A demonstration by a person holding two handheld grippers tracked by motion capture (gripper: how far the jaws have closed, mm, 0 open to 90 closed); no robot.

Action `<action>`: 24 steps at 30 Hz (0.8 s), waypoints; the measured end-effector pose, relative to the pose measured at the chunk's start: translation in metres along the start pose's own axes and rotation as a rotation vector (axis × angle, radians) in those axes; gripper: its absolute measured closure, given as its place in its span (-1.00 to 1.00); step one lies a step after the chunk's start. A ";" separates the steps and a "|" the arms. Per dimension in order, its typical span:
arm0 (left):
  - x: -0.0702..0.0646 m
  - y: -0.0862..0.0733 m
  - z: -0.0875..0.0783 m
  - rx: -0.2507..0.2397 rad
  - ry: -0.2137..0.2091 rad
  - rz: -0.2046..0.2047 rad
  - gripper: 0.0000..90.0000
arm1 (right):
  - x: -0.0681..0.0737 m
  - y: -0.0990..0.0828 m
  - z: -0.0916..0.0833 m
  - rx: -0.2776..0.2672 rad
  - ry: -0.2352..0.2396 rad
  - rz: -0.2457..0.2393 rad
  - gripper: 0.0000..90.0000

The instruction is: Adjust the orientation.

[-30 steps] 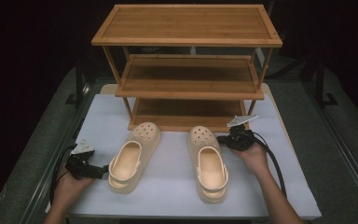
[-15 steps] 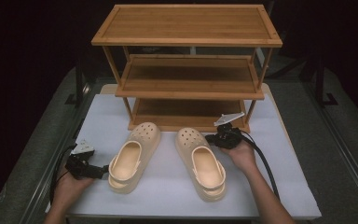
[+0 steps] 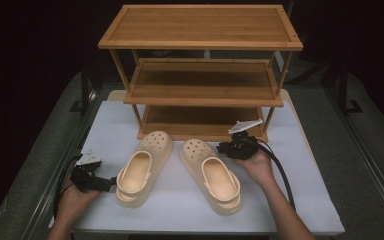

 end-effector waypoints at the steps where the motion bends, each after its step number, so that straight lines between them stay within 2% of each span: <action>1: 0.000 0.000 0.000 -0.001 0.000 0.000 -1.00 | 0.001 -0.001 -0.006 -0.004 0.003 0.004 0.67; 5: 0.000 0.000 0.000 0.000 0.001 0.000 -1.00 | 0.012 -0.005 -0.030 -0.014 0.011 -0.004 0.63; 6: 0.000 0.000 0.000 0.000 0.001 0.000 -1.00 | 0.012 -0.005 -0.030 -0.014 0.011 -0.004 0.63; 9: 0.000 0.000 0.000 0.000 0.001 0.001 -1.00 | 0.026 -0.009 -0.047 -0.021 0.036 -0.021 0.55; 10: 0.000 0.000 0.000 0.000 0.001 0.001 -1.00 | 0.026 -0.009 -0.047 -0.021 0.036 -0.021 0.55; 11: 0.000 0.000 0.000 0.000 0.001 0.001 -1.00 | 0.032 -0.011 -0.052 -0.036 0.057 -0.029 0.54; 17: 0.000 0.000 0.000 0.000 0.001 0.001 -1.00 | 0.044 -0.015 -0.046 -0.018 0.083 -0.051 0.49; 22: 0.000 0.000 0.000 0.000 0.001 0.001 -1.00 | 0.044 -0.015 -0.035 -0.008 0.060 -0.052 0.61; 24: 0.000 0.000 0.000 0.001 0.000 0.002 -1.00 | 0.044 -0.014 -0.034 -0.026 0.039 -0.064 0.72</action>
Point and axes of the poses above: each handheld gripper's, and its own axes: z roughly forward along the jaws, y roughly out of its top, x roughly to its left, the point moved 4 cm from there along z, roughly forward along the jaws, and after that the axes turned 1 degree about -y, right-handed, at the moved point
